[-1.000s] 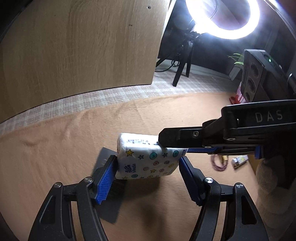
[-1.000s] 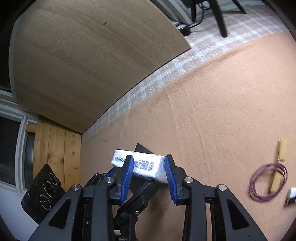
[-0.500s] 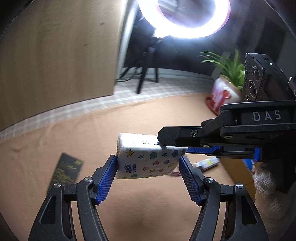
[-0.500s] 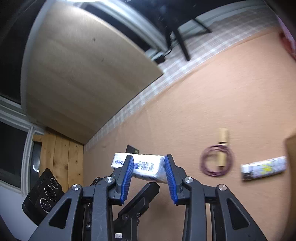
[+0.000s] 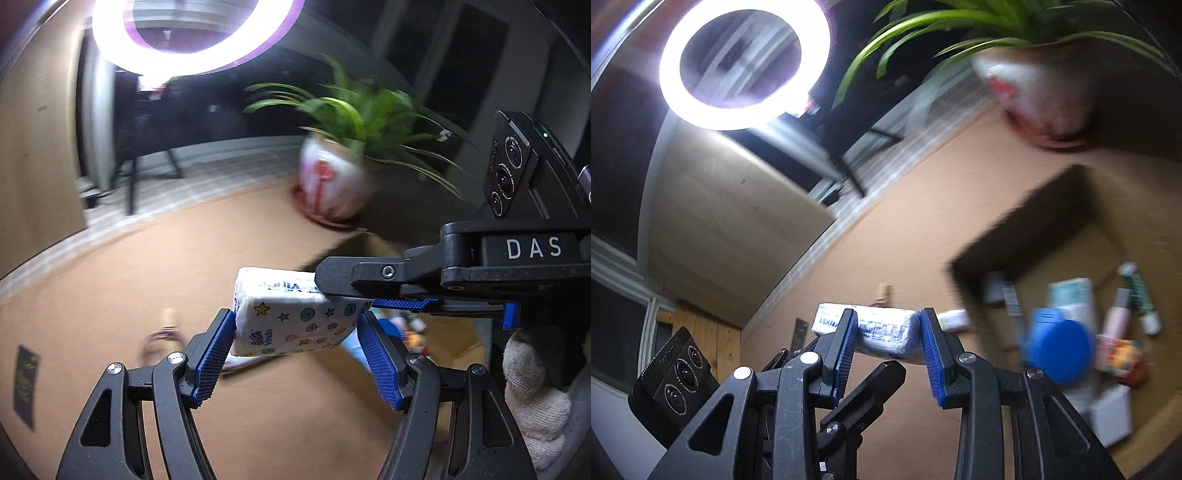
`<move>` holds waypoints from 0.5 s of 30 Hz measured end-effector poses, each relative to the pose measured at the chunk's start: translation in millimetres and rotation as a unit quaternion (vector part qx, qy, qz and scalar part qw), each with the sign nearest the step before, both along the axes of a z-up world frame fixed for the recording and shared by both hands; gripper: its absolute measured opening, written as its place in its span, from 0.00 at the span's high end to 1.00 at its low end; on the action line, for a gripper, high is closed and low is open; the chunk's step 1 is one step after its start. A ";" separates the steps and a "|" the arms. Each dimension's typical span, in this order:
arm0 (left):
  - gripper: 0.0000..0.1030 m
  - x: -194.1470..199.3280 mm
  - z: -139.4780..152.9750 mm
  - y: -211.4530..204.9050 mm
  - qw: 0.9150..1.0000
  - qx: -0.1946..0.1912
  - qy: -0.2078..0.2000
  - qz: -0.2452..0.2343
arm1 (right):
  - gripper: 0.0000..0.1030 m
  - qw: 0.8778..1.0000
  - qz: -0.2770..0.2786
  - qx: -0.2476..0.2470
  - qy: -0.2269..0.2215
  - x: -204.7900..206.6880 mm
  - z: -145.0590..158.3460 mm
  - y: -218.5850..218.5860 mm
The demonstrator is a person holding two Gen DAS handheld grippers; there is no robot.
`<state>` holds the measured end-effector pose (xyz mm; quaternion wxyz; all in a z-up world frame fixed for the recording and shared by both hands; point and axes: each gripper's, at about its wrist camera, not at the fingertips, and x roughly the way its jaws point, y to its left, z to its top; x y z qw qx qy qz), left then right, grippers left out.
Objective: Organize objects
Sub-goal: 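Carry the tissue pack into the box and open the left tool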
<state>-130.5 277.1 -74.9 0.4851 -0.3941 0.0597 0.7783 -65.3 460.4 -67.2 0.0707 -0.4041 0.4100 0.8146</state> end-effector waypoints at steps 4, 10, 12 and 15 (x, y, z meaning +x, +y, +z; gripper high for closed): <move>0.30 28.6 -1.3 35.2 0.999 0.000 -0.005 -0.036 | 0.69 1.000 -0.021 0.003 -0.006 34.1 -2.2 26.0; 0.30 69.3 -7.2 80.4 0.996 -0.009 -0.009 -0.084 | 0.69 0.998 -0.052 0.002 -0.018 73.3 -9.0 56.1; 0.30 81.5 -9.7 93.3 0.995 -0.014 -0.011 -0.098 | 0.69 0.998 -0.059 0.004 -0.020 82.2 -10.6 63.7; 0.30 93.4 -12.6 105.3 0.993 -0.017 -0.013 -0.113 | 0.69 0.997 -0.068 0.012 -0.024 95.7 -10.8 72.3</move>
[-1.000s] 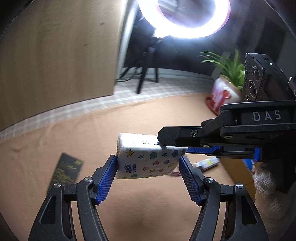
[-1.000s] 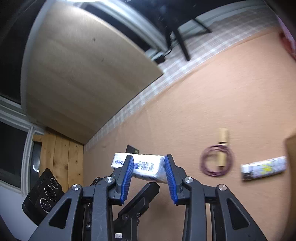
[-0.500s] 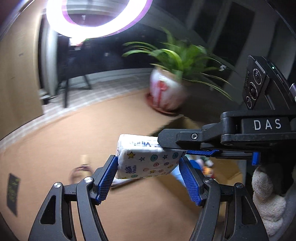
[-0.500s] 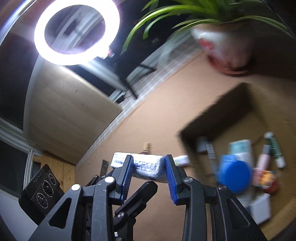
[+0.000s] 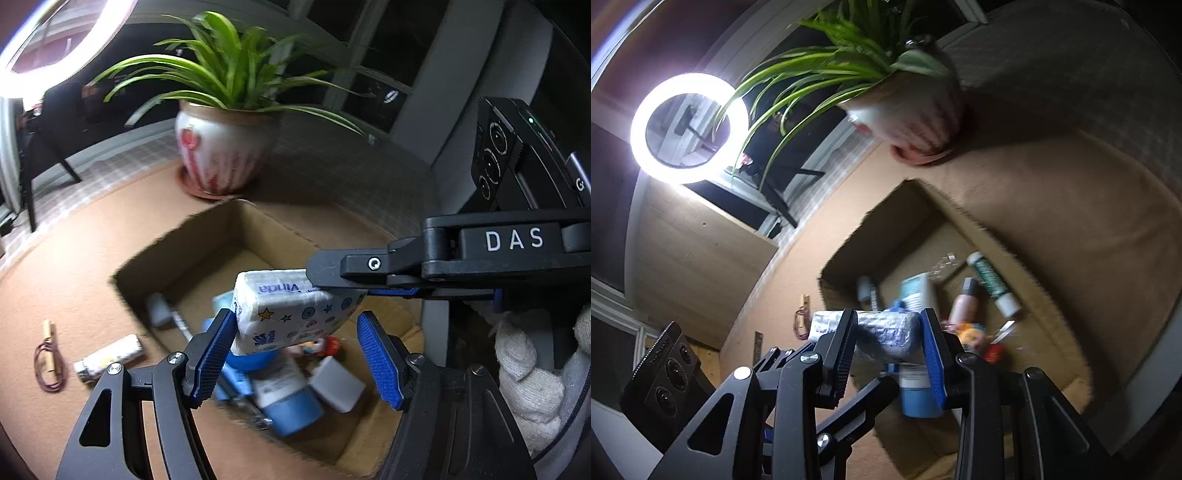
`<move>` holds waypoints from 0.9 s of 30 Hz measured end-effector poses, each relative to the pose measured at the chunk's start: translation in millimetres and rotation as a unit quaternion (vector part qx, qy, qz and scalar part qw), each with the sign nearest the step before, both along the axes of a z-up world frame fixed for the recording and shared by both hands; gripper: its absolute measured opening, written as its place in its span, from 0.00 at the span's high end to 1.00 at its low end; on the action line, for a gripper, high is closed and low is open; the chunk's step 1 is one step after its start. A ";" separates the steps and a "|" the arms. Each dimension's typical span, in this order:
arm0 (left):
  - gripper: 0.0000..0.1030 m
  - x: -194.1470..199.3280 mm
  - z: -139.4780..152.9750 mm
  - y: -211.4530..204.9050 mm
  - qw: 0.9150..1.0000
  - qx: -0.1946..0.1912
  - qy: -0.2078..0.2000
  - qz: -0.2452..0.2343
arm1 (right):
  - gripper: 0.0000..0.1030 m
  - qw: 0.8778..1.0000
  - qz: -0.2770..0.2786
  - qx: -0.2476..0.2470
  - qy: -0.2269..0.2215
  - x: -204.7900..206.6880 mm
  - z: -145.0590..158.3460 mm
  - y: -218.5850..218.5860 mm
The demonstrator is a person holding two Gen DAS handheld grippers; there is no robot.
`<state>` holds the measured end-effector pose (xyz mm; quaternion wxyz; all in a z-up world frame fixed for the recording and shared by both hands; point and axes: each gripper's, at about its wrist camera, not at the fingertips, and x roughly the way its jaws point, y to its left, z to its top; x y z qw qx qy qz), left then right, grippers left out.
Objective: Organize objects
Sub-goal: 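Carry the tissue pack into the box and open the left tool, then move the left tool to the black card lying on the floor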
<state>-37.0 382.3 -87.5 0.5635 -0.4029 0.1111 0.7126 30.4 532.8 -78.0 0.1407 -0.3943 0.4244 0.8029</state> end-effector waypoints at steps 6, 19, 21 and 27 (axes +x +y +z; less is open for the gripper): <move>0.30 15.3 -4.0 17.1 1.000 -0.011 0.000 -0.025 | 0.69 1.000 -0.009 0.005 0.002 16.0 -0.9 13.7; 0.22 9.8 -3.6 -4.7 0.999 -0.037 -0.002 -0.004 | 0.46 0.998 -0.011 0.057 -0.015 14.8 -0.5 2.5; 0.22 6.6 -4.4 -11.6 0.999 -0.040 -0.002 0.003 | 0.46 0.998 -0.006 0.057 -0.015 12.6 -0.4 -1.1; 0.22 -8.3 -4.6 -44.1 0.998 -0.047 -0.011 0.037 | 0.46 0.998 0.019 0.061 -0.017 3.3 -4.8 -17.9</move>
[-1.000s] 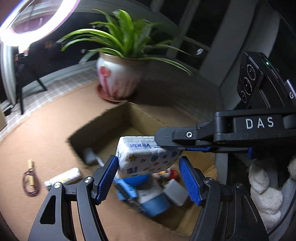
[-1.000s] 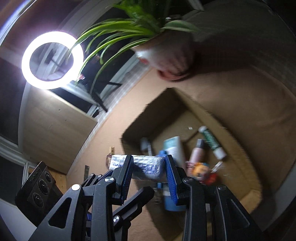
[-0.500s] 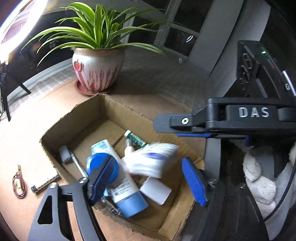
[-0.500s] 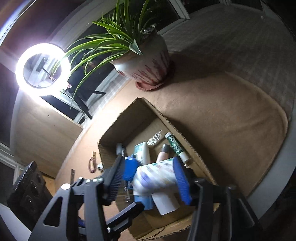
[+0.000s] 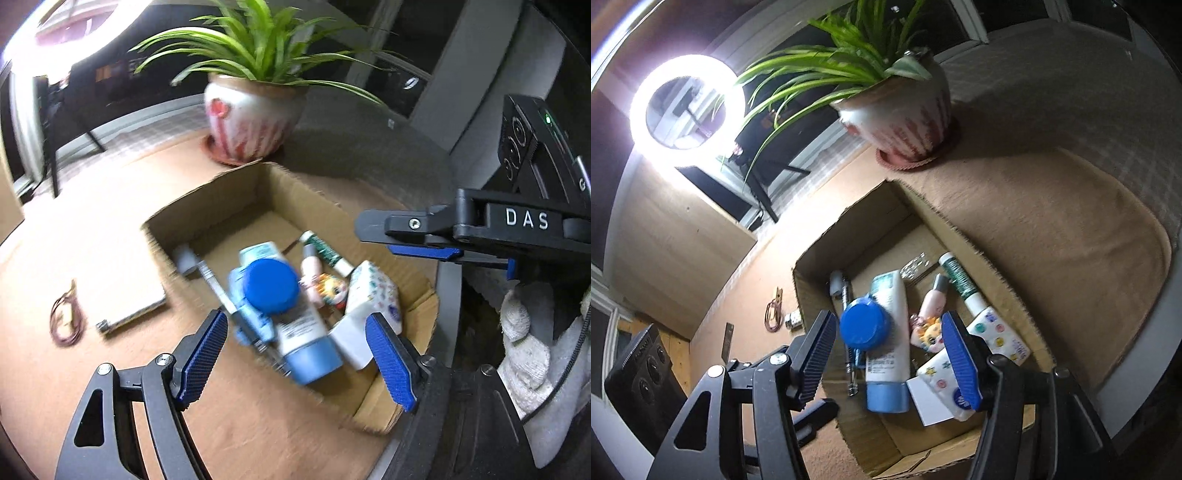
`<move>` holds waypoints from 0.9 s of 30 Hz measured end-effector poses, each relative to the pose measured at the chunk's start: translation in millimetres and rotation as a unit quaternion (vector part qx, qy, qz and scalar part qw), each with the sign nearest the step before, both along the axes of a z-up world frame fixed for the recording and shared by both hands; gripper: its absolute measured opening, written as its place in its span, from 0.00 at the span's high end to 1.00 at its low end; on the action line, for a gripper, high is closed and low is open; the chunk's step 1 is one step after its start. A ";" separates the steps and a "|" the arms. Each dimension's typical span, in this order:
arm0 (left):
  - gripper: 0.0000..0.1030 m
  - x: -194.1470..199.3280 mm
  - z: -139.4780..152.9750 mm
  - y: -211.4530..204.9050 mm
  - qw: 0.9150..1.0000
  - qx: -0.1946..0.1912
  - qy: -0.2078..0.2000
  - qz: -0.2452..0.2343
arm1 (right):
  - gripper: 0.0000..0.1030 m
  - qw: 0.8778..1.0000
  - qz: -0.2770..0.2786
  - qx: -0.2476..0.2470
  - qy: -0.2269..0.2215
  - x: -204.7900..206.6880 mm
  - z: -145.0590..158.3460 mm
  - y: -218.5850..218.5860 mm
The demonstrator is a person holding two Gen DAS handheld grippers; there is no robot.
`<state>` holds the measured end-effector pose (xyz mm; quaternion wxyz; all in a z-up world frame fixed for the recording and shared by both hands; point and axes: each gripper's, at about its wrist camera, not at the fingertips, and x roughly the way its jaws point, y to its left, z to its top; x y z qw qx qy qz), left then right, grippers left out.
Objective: Organize objects
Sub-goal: 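Move the left tool to the black card lying on the floor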
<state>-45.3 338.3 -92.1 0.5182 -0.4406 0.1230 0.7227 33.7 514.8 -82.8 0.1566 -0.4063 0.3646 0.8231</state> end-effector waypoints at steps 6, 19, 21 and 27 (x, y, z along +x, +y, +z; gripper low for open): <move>0.22 -16.9 -3.3 -54.2 0.999 -0.011 -0.009 0.052 | 0.46 1.000 0.027 -0.007 0.003 -10.2 -4.6 -22.9; 0.22 -67.8 -31.1 -188.6 0.979 -0.040 -0.047 0.193 | 0.46 0.993 0.114 -0.009 -0.004 -59.0 -10.7 -91.2; 0.22 -76.0 -31.1 -206.2 0.976 -0.043 -0.043 0.211 | 0.46 0.992 0.128 -0.010 -0.006 -68.9 -11.3 -101.1; 0.22 -98.8 -34.4 -248.2 0.967 -0.052 -0.040 0.246 | 0.46 0.986 0.165 -0.001 -0.024 -104.0 -18.3 -124.0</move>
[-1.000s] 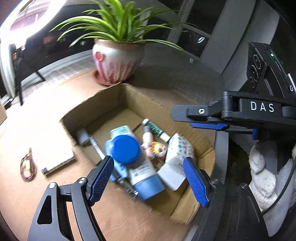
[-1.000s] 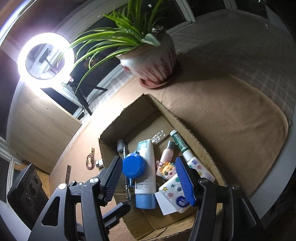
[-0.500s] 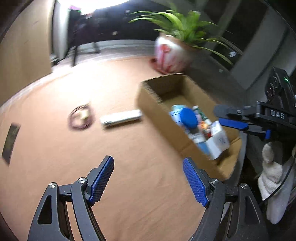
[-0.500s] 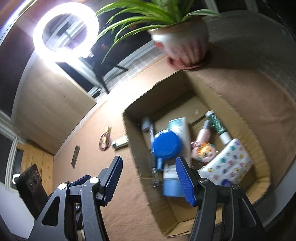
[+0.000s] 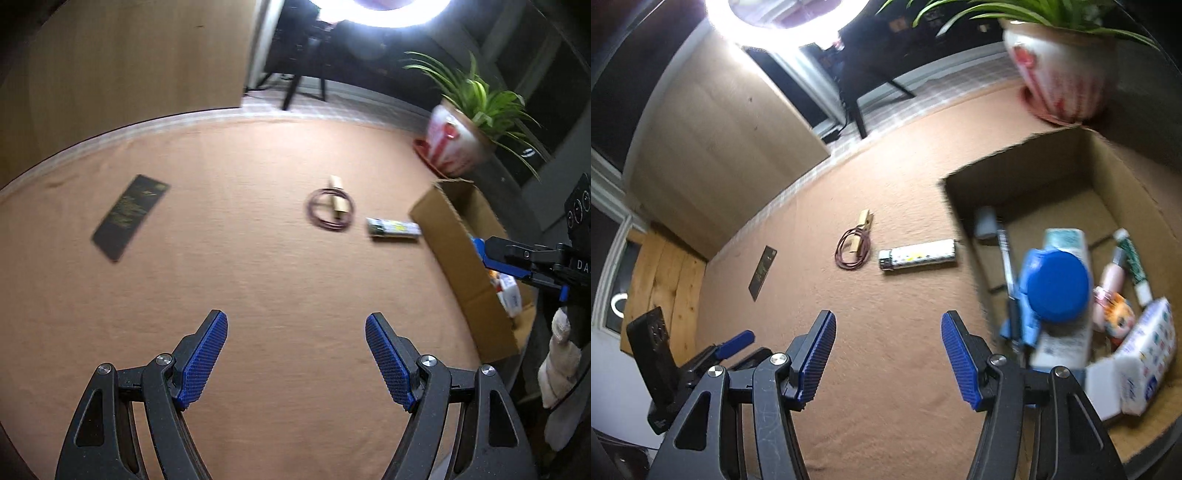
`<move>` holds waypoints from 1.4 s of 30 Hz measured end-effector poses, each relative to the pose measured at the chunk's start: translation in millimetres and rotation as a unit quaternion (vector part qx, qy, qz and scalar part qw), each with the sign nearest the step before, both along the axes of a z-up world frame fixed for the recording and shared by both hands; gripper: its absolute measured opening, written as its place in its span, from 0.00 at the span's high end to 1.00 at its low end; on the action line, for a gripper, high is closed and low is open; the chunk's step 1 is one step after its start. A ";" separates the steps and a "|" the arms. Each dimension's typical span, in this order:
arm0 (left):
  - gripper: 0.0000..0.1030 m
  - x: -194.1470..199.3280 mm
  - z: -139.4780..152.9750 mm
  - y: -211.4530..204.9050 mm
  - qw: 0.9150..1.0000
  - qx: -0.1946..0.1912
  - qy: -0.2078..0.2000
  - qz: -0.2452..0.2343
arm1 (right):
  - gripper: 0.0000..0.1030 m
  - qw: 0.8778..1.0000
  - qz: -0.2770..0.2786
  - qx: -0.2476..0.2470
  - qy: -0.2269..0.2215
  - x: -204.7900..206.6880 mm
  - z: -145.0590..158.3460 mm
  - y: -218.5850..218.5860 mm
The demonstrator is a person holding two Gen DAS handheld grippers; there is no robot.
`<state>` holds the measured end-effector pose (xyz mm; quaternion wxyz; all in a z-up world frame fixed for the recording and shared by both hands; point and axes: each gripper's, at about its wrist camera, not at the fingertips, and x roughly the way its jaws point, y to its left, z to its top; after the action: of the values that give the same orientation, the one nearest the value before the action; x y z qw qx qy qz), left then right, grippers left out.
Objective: Organize objects
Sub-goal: 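Move the left tool to the black card lying on the floor, then close the left tool on the black card and lift it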
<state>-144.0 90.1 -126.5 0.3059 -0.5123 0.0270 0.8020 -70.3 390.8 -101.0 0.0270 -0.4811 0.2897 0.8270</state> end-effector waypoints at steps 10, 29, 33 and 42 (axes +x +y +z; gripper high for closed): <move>0.22 -78.0 -12.8 -41.8 0.997 -0.048 0.005 0.068 | 0.46 0.999 0.031 0.004 -0.015 -10.4 -9.9 -30.9; 0.16 -193.1 -41.8 -38.6 0.992 -0.120 -0.027 0.025 | 0.46 0.999 0.012 0.015 -0.041 27.8 -18.5 -33.9; 0.16 -192.4 -48.8 -31.0 0.990 -0.134 -0.033 0.007 | 0.46 0.999 0.015 0.025 -0.041 26.7 -16.8 -35.0; 0.44 -178.2 -48.1 -21.4 0.988 -0.153 -0.003 -0.011 | 0.46 0.999 0.019 0.018 -0.041 25.7 -15.6 -34.2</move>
<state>-322.2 68.7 -174.6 0.2327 -0.5553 0.1534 0.7835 -44.6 356.6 -116.6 0.0318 -0.5191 0.2645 0.8121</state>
